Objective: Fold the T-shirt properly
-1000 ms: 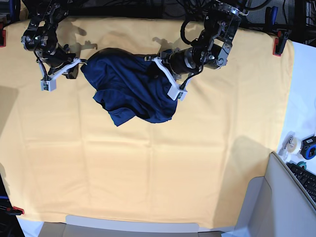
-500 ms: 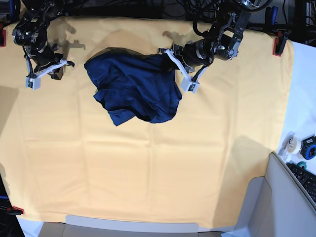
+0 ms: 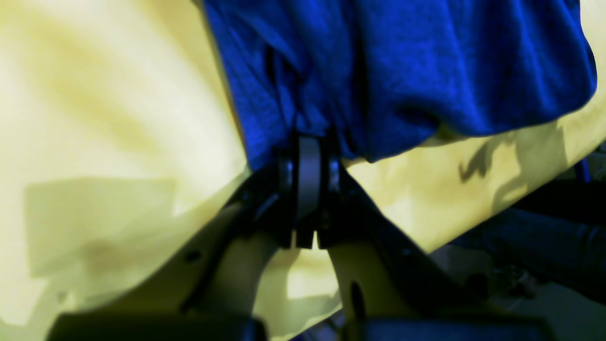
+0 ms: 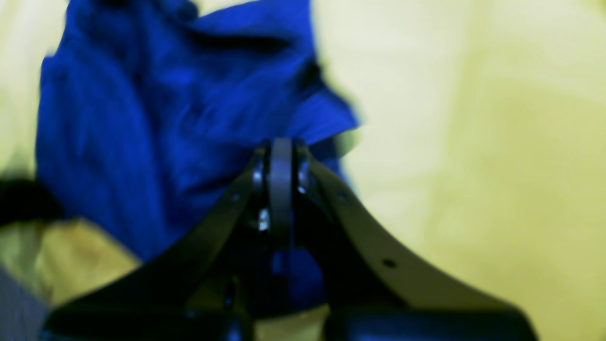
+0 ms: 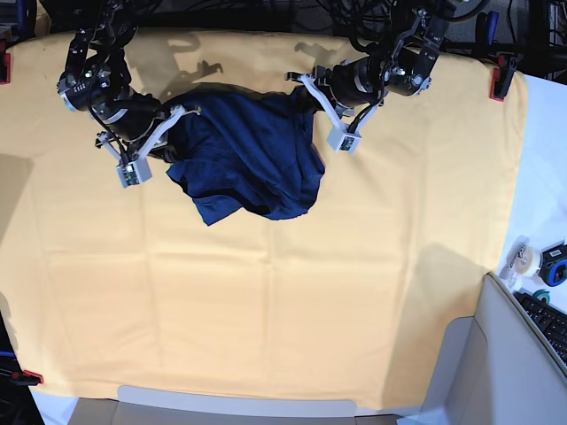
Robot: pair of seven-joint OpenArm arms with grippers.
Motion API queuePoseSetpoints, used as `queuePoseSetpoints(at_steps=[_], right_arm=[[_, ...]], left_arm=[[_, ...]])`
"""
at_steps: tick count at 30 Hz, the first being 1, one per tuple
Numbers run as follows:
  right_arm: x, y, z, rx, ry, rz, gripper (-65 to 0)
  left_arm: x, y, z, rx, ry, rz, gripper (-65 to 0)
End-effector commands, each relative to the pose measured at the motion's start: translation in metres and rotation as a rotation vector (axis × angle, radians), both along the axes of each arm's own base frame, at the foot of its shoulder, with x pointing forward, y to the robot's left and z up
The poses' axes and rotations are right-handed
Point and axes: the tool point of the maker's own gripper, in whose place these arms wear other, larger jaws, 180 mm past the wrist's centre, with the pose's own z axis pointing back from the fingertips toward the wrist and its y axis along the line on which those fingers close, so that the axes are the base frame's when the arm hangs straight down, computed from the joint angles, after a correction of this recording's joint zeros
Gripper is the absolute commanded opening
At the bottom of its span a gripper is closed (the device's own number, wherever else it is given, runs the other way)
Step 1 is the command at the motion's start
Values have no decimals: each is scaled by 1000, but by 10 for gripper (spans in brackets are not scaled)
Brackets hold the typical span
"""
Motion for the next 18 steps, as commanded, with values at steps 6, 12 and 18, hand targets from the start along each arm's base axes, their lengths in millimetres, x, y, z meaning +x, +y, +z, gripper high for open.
queuePoseSetpoints(at_steps=[6, 12, 18], right_arm=[[28, -3, -7, 28, 11, -15, -650], [62, -1, -31, 95, 81, -41, -650], [96, 13, -11, 144, 23, -39, -650]], left_arm=[[4, 3, 5, 1, -25, 1, -650], [3, 4, 4, 3, -25, 3, -650], [6, 12, -1, 75, -54, -7, -650]])
